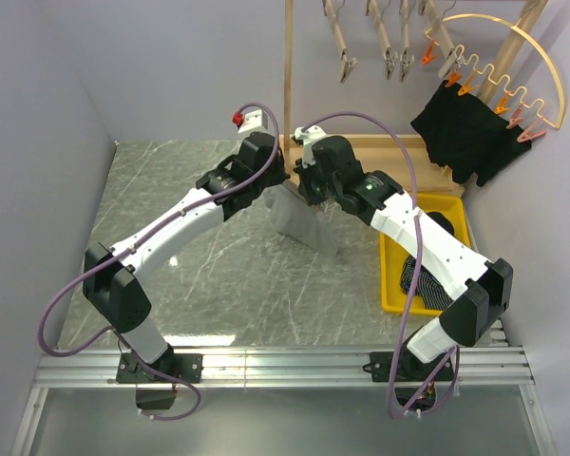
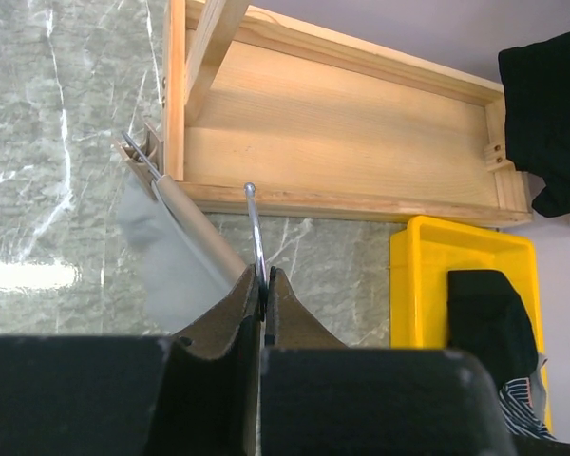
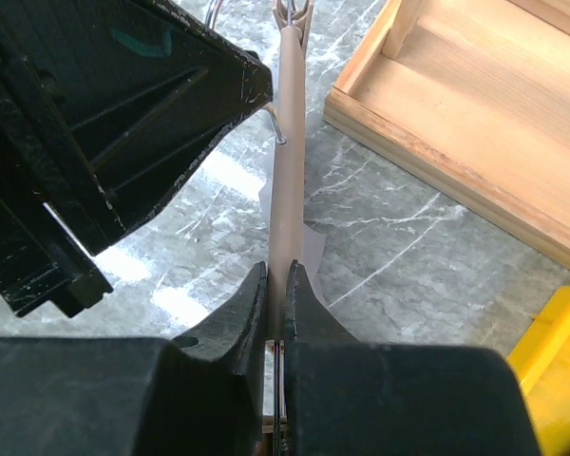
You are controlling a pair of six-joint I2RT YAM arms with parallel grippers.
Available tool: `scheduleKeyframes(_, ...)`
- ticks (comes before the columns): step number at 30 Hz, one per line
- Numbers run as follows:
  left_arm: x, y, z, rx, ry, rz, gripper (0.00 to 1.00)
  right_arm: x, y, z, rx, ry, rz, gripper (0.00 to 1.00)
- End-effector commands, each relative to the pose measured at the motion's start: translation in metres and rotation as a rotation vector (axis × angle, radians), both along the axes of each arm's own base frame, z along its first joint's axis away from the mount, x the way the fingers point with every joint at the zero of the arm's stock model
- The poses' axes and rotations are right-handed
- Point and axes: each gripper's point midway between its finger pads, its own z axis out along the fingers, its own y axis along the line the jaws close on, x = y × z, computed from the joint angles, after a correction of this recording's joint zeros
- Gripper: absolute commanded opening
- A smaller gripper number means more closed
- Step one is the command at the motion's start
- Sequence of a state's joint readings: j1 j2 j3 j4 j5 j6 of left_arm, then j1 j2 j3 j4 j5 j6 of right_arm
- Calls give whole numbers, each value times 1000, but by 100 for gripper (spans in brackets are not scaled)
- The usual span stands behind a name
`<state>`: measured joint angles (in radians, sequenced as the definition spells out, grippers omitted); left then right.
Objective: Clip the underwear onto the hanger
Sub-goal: Pick up the hanger at the center of the board.
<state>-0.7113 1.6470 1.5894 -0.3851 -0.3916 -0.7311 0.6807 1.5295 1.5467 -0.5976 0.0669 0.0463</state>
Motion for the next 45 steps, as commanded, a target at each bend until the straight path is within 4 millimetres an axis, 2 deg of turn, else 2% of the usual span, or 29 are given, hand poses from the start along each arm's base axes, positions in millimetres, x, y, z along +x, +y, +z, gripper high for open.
scheduleKeyframes(1,8,-8,56,-153,-103,31,0,2,5,17,20,-25,12,0)
scheduleKeyframes(4,6,-14,57,-167,-100,-4,0,2,6,22,31,-36,21,0)
scheduleKeyframes(9,1,-13,60,-166,-110,-35,27,3,3,28,49,-43,28,0)
scheduleKeyframes(10,2,-11,58,-161,-107,-34,32,4,1,28,54,-39,24,0)
scheduleKeyframes(11,1,-8,62,-165,-117,-38,41,5,-1,27,57,-33,25,0)
scheduleKeyframes(13,1,-1,67,-172,-126,-52,48,7,-5,27,84,-20,37,0)
scheduleKeyframes(14,1,2,70,-165,-138,-62,55,7,-6,25,89,-12,44,0)
scheduleKeyframes(17,-5,11,77,-142,-177,-133,67,7,-10,29,118,-8,81,0)
scheduleKeyframes(19,-12,17,80,-122,-199,-200,70,5,-13,30,136,-5,108,0)
scheduleKeyframes(22,-19,32,83,-56,-285,-350,71,-4,-13,33,142,-13,198,0)
scheduleKeyframes(23,-36,21,86,-24,-344,-537,66,-8,-12,33,135,-23,239,0)
scheduleKeyframes(24,-46,19,86,-19,-381,-639,62,-11,-12,33,132,-26,253,0)
scheduleKeyframes(25,-48,30,81,-6,-405,-692,61,-15,-12,38,138,-45,273,0)
scheduleKeyframes(26,-67,23,84,-3,-467,-857,62,-22,-10,36,143,-42,312,0)
scheduleKeyframes(28,-71,28,78,18,-486,-951,64,-29,-11,43,141,-83,354,0)
scheduleKeyframes(29,-87,26,71,33,-504,-1079,64,-32,-12,42,135,-86,374,0)
scheduleKeyframes(31,-94,24,71,71,-549,-1165,65,-41,-12,48,142,-104,405,0)
scheduleKeyframes(37,-103,12,73,97,-593,-1273,61,-55,-8,59,164,-115,460,0)
scheduleKeyframes(45,-107,-1,79,84,-629,-1285,46,-72,-5,60,172,-113,507,0)
